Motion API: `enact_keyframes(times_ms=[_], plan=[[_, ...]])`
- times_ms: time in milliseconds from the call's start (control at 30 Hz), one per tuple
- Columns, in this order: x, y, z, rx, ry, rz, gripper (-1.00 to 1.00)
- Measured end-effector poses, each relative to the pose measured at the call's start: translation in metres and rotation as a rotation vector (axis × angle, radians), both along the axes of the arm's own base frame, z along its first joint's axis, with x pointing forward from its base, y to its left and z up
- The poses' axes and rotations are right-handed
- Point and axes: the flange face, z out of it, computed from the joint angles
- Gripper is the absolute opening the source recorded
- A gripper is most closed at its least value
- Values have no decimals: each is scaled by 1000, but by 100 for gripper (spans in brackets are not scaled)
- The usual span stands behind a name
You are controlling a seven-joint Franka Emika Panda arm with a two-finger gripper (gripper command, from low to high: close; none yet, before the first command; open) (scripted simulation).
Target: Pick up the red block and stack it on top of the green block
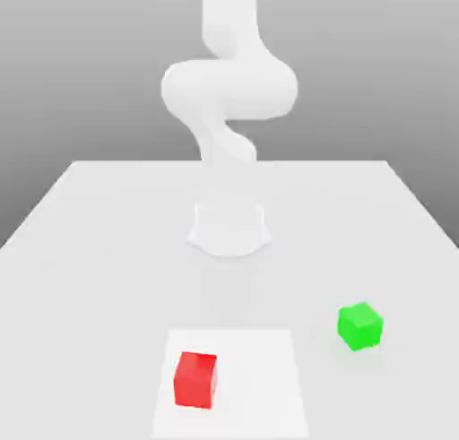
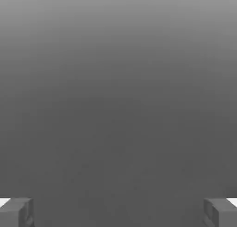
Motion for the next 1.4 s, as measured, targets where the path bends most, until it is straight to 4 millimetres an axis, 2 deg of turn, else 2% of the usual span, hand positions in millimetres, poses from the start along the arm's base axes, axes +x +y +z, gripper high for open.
enact_keyframes(times_ms=[167,267,367,533,700,767,900,933,1167,1333,1367,1400], plan=[[55,-10,-100,11,164,-25,0],[74,-16,-162,18,260,-41,0],[85,-22,-225,25,355,-57,0],[84,-32,-330,36,513,-85,0],[59,-41,-429,48,672,-116,0],[52,-41,-460,50,707,-120,0],[50,-41,-508,50,718,-121,0],[49,-41,-517,50,718,-121,-100],[49,-41,-518,50,718,-121,-100],[49,-41,-468,50,718,-121,-100],[48,-31,-459,43,719,-93,-100],[45,-6,-454,23,719,-21,-100]])
